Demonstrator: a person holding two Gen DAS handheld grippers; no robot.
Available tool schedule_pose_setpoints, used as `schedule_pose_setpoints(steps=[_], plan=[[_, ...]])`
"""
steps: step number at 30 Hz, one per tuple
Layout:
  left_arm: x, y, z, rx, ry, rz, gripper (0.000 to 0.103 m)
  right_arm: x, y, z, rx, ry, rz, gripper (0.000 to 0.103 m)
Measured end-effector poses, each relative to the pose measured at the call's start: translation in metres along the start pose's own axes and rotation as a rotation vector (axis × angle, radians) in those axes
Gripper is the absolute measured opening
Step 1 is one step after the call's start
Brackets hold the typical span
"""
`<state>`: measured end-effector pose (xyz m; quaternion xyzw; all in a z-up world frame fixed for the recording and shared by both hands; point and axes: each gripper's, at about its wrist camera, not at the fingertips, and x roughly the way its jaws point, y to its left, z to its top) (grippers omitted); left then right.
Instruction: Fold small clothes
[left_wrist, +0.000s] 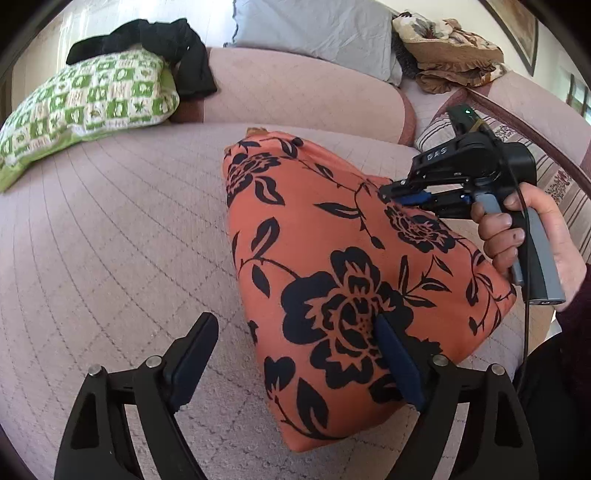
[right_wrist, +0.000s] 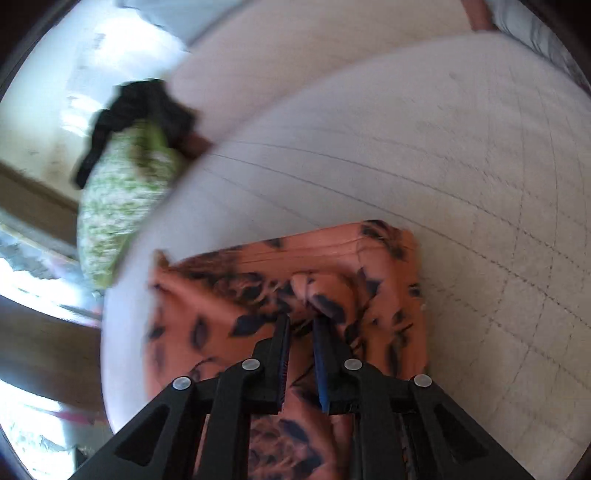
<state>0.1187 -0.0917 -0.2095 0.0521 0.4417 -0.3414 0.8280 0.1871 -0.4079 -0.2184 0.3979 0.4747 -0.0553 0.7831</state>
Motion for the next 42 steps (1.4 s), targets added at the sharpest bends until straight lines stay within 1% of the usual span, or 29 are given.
schedule_pose_setpoints(steps=[2, 3, 4, 5, 6, 9, 10, 11, 13, 14, 15, 16, 17, 18, 20, 22, 23, 25, 27, 28, 30, 32, 33, 35, 36, 38, 39, 42], plan=[[-0.001, 0.001, 0.001, 0.001, -0.002, 0.009, 0.090, -0.013, 0.005, -0.002, 0.000, -0.026, 0.007, 0.015], [-0.002, 0.001, 0.002, 0.004, -0.004, 0.011, 0.090, -0.030, 0.000, -0.008, -0.029, -0.058, 0.002, 0.016], [-0.004, 0.000, 0.003, 0.006, -0.006, 0.013, 0.090, -0.043, 0.007, -0.015, -0.081, -0.100, -0.008, 0.018], [-0.006, -0.001, 0.004, 0.008, -0.011, 0.014, 0.090, -0.056, 0.010, -0.021, -0.120, -0.117, -0.006, 0.017], [-0.011, -0.001, 0.006, 0.007, -0.025, 0.016, 0.090, -0.067, 0.014, -0.032, -0.153, -0.117, 0.013, 0.017], [-0.030, 0.002, 0.011, -0.014, -0.107, 0.031, 0.090, -0.096, 0.020, -0.057, -0.179, -0.115, 0.071, 0.017], [-0.033, 0.003, 0.011, -0.024, -0.117, 0.034, 0.090, -0.102, 0.018, -0.067, -0.188, -0.113, 0.077, 0.017], [-0.035, 0.005, 0.012, -0.034, -0.122, 0.047, 0.090, -0.108, 0.017, -0.080, -0.196, -0.102, 0.071, 0.017], [-0.032, 0.006, 0.011, -0.032, -0.099, 0.109, 0.090, -0.106, 0.012, -0.100, -0.204, -0.057, 0.017, 0.017], [-0.024, 0.006, 0.010, -0.022, -0.057, 0.142, 0.090, -0.095, 0.007, -0.109, -0.201, -0.004, -0.054, 0.018], [-0.018, 0.005, 0.007, -0.018, -0.026, 0.143, 0.090, -0.080, 0.000, -0.116, -0.184, 0.051, -0.116, 0.016], [-0.014, 0.006, 0.006, -0.019, -0.008, 0.134, 0.091, -0.072, -0.006, -0.118, -0.167, 0.067, -0.112, 0.016], [-0.010, 0.003, 0.004, -0.021, 0.007, 0.128, 0.091, -0.071, -0.007, -0.118, -0.163, 0.052, -0.103, 0.016], [-0.010, 0.001, 0.002, -0.009, -0.001, 0.141, 0.092, -0.071, -0.005, -0.117, -0.172, 0.058, -0.109, 0.016], [-0.010, -0.005, 0.000, 0.039, -0.013, 0.174, 0.099, -0.070, -0.007, -0.117, -0.178, 0.069, -0.115, 0.016], [-0.006, -0.008, -0.002, 0.055, 0.005, 0.168, 0.101, -0.066, -0.008, -0.117, -0.153, 0.062, -0.097, 0.016], [-0.003, -0.006, -0.003, 0.041, 0.026, 0.152, 0.103, -0.058, -0.002, -0.112, -0.148, 0.062, -0.094, 0.016], [0.004, 0.000, -0.005, 0.000, 0.067, 0.125, 0.103, -0.060, -0.004, -0.114, -0.152, 0.059, -0.096, 0.016], [0.009, 0.009, -0.005, -0.072, 0.109, 0.078, 0.103, -0.057, -0.007, -0.114, -0.166, 0.050, -0.103, 0.016], [0.008, 0.009, -0.006, -0.074, 0.116, 0.073, 0.103, -0.058, -0.005, -0.115, -0.179, 0.045, -0.113, 0.016], [0.007, 0.006, -0.008, -0.050, 0.127, 0.083, 0.103, -0.062, 0.007, -0.116, -0.232, 0.052, -0.156, 0.016], [0.006, 0.004, -0.010, -0.051, 0.122, 0.095, 0.103, -0.063, 0.022, -0.112, -0.245, 0.074, -0.189, 0.018], [0.007, 0.003, -0.009, -0.050, 0.126, 0.097, 0.103, -0.067, 0.029, -0.108, -0.245, 0.074, -0.184, 0.018], [0.006, 0.004, -0.004, -0.052, 0.148, 0.087, 0.103, -0.075, 0.053, -0.095, -0.279, 0.035, -0.135, 0.018], [0.004, 0.004, -0.001, -0.047, 0.146, 0.091, 0.103, -0.076, 0.067, -0.088, -0.309, 0.020, -0.131, 0.018], [-0.003, -0.001, 0.005, -0.016, 0.101, 0.123, 0.103, -0.071, 0.094, -0.071, -0.353, 0.008, -0.126, 0.018], [-0.009, -0.007, 0.007, 0.020, 0.058, 0.158, 0.103, -0.064, 0.107, -0.060, -0.357, 0.007, -0.104, 0.018], [-0.017, -0.015, 0.009, 0.071, 0.014, 0.197, 0.103, -0.040, 0.129, -0.036, -0.363, 0.018, -0.087, 0.018]])
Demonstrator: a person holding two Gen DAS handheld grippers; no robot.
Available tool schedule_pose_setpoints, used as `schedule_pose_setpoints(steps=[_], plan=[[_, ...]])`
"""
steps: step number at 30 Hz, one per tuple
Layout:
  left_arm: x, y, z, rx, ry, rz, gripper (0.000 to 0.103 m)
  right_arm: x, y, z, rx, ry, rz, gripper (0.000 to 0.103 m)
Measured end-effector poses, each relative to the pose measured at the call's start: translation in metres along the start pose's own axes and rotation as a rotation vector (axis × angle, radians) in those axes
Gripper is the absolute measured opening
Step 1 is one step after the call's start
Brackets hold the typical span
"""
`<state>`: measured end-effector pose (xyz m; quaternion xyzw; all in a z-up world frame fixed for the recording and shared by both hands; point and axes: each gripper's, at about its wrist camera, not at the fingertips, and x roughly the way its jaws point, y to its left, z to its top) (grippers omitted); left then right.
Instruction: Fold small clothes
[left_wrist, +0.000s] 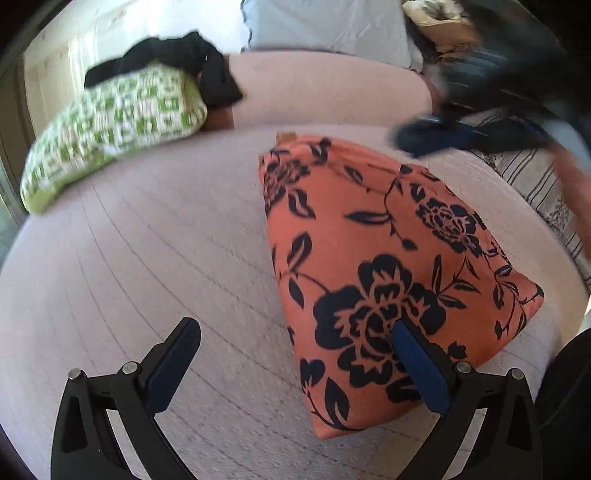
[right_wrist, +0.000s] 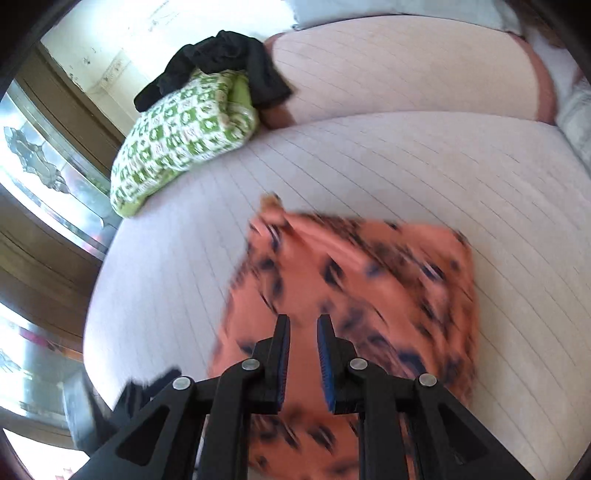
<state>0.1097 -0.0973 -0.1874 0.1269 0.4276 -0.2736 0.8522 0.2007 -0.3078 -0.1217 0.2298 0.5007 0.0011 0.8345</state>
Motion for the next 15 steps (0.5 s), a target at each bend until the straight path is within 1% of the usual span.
schedule_pose_setpoints(steps=[2, 4, 6, 7, 8, 9, 10, 12, 15], plan=[[0.000, 0.001, 0.000, -0.003, 0.003, -0.002, 0.103, 0.021, 0.006, 0.014, -0.001, 0.024, 0.004, 0.018], [0.004, 0.002, 0.001, -0.011, 0.022, 0.002, 0.103, 0.048, 0.002, 0.029, 0.028, 0.060, -0.005, 0.018], [0.005, 0.003, 0.001, -0.015, 0.026, -0.012, 0.103, 0.080, -0.006, 0.041, 0.033, 0.089, -0.065, 0.019], [0.007, 0.004, 0.002, -0.012, 0.023, -0.012, 0.103, 0.108, -0.017, 0.043, 0.043, 0.138, -0.101, 0.016], [0.007, 0.004, 0.002, -0.006, 0.018, -0.010, 0.103, 0.122, -0.025, 0.042, 0.067, 0.168, -0.082, 0.017], [0.008, 0.003, 0.002, -0.003, 0.018, -0.010, 0.103, 0.127, -0.034, 0.040, 0.102, 0.138, -0.031, 0.016], [0.009, 0.003, 0.002, -0.006, 0.020, -0.019, 0.103, 0.123, -0.036, 0.042, 0.110, 0.121, -0.010, 0.016], [0.009, 0.005, 0.002, -0.010, 0.025, -0.025, 0.103, 0.115, -0.037, 0.039, 0.117, 0.114, 0.004, 0.016], [0.009, 0.005, 0.003, -0.008, 0.022, -0.020, 0.103, 0.100, -0.032, 0.028, 0.063, 0.101, -0.005, 0.016]])
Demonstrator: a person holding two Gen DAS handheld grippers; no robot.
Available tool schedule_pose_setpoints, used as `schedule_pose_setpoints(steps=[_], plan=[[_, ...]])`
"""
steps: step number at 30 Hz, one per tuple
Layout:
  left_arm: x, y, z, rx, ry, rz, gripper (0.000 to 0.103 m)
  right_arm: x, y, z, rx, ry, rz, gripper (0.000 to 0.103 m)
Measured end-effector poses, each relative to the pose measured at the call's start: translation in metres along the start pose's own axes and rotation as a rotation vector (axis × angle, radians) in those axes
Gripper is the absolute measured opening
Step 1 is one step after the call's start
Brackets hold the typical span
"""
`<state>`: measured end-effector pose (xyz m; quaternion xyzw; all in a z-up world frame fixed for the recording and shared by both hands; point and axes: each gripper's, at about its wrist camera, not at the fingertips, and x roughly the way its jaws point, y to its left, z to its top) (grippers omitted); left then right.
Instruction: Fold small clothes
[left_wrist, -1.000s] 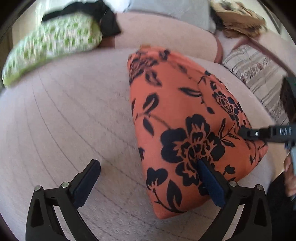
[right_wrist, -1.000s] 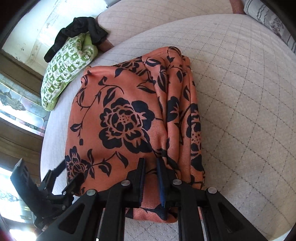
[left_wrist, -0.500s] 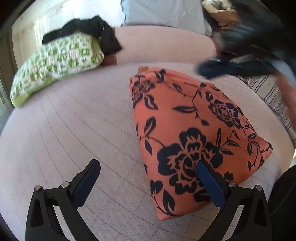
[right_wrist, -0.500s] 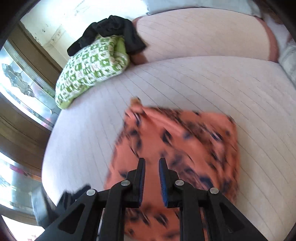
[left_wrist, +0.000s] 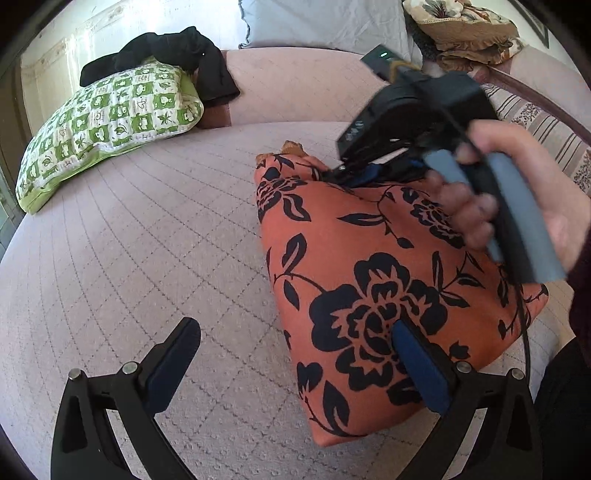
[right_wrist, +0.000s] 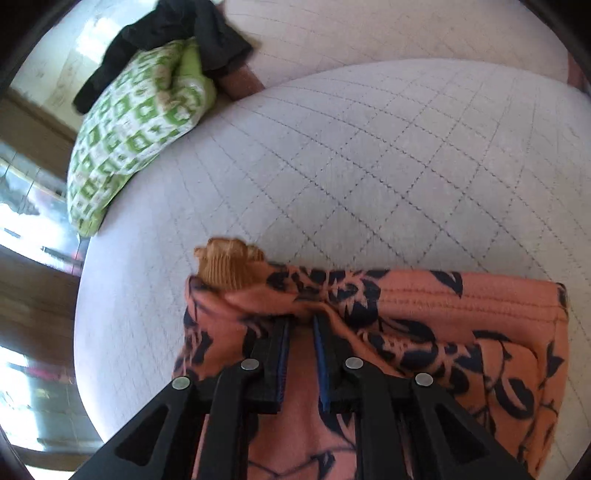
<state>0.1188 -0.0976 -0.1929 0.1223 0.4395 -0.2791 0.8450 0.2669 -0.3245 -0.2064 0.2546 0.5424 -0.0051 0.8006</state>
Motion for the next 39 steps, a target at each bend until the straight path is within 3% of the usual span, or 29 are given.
schedule_pose_setpoints(steps=[6, 12, 15, 16, 19, 23, 27, 35, 39], plan=[[-0.005, -0.004, -0.003, 0.008, -0.015, 0.022, 0.103, -0.068, -0.001, -0.044, -0.025, -0.108, 0.047, 0.017], [-0.011, -0.006, -0.006, 0.009, -0.033, 0.043, 0.103, -0.118, -0.017, -0.110, -0.029, -0.150, -0.043, 0.019], [-0.007, -0.006, -0.010, 0.015, -0.037, 0.037, 0.103, -0.097, -0.038, -0.141, 0.022, -0.039, -0.128, 0.044], [-0.004, -0.007, -0.013, 0.015, -0.020, 0.023, 0.103, -0.087, -0.045, -0.151, 0.025, -0.026, -0.107, 0.044], [-0.007, 0.000, -0.024, -0.030, -0.008, -0.005, 0.103, -0.104, -0.044, -0.165, 0.012, -0.102, -0.089, 0.044], [-0.042, 0.008, -0.036, -0.044, -0.054, 0.042, 0.103, -0.159, -0.047, -0.186, 0.044, -0.198, -0.007, 0.049], [-0.093, 0.002, -0.040, -0.110, -0.135, 0.102, 0.103, -0.217, -0.049, -0.211, 0.029, -0.344, -0.032, 0.054], [-0.195, -0.039, 0.006, -0.041, -0.305, 0.283, 0.103, -0.284, -0.023, -0.232, -0.027, -0.526, -0.021, 0.055], [-0.229, -0.051, 0.019, -0.047, -0.365, 0.280, 0.103, -0.313, -0.014, -0.240, -0.054, -0.598, -0.017, 0.058]])
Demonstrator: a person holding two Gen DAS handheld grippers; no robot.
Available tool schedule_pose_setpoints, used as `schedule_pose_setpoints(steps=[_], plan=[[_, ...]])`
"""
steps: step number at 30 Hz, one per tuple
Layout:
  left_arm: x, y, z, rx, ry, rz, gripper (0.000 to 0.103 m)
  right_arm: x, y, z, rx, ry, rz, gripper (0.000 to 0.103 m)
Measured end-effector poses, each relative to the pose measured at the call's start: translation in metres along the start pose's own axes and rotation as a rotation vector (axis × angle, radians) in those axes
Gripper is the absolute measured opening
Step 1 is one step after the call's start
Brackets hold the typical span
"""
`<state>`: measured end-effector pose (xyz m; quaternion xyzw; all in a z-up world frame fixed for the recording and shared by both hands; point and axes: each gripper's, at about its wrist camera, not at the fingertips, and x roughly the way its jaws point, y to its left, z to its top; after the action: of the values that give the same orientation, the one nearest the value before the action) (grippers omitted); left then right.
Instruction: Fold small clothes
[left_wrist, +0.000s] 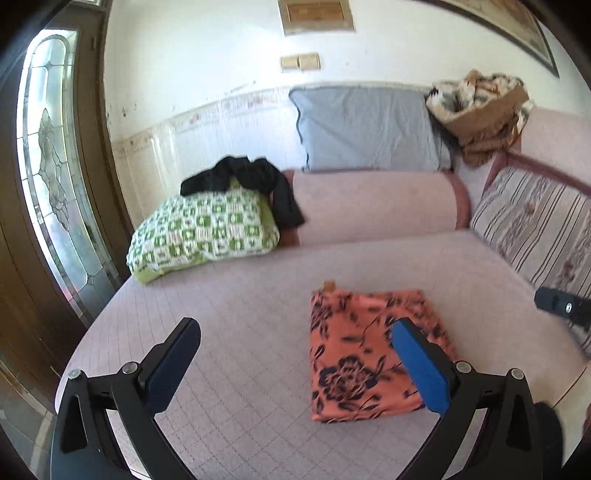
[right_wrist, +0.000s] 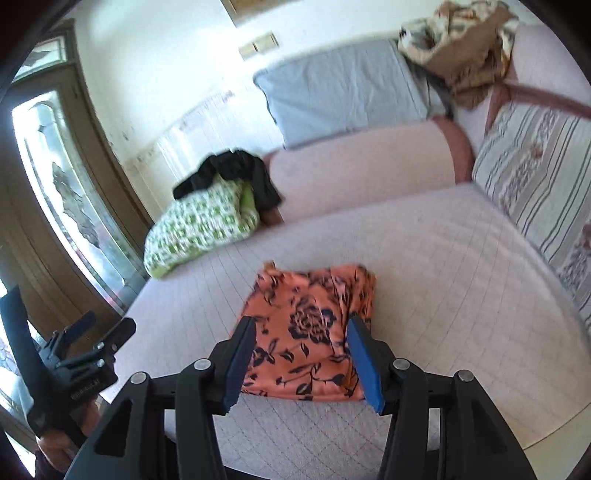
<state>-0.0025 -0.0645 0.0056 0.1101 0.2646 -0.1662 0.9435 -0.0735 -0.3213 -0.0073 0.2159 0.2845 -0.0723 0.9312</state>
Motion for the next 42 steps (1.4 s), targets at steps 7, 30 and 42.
schedule_pose_setpoints(steps=[7, 30, 42], plan=[[-0.022, -0.012, 0.022, 0.008, -0.043, 0.016, 0.103, -0.025, 0.008, 0.002, -0.037, -0.065, -0.011, 0.060], [0.000, -0.002, 0.016, -0.019, 0.001, 0.069, 0.103, 0.002, 0.006, -0.015, -0.043, 0.006, -0.023, 0.060], [0.006, 0.007, 0.009, -0.030, 0.014, 0.080, 0.103, 0.009, 0.017, -0.020, -0.075, 0.043, -0.020, 0.060]])
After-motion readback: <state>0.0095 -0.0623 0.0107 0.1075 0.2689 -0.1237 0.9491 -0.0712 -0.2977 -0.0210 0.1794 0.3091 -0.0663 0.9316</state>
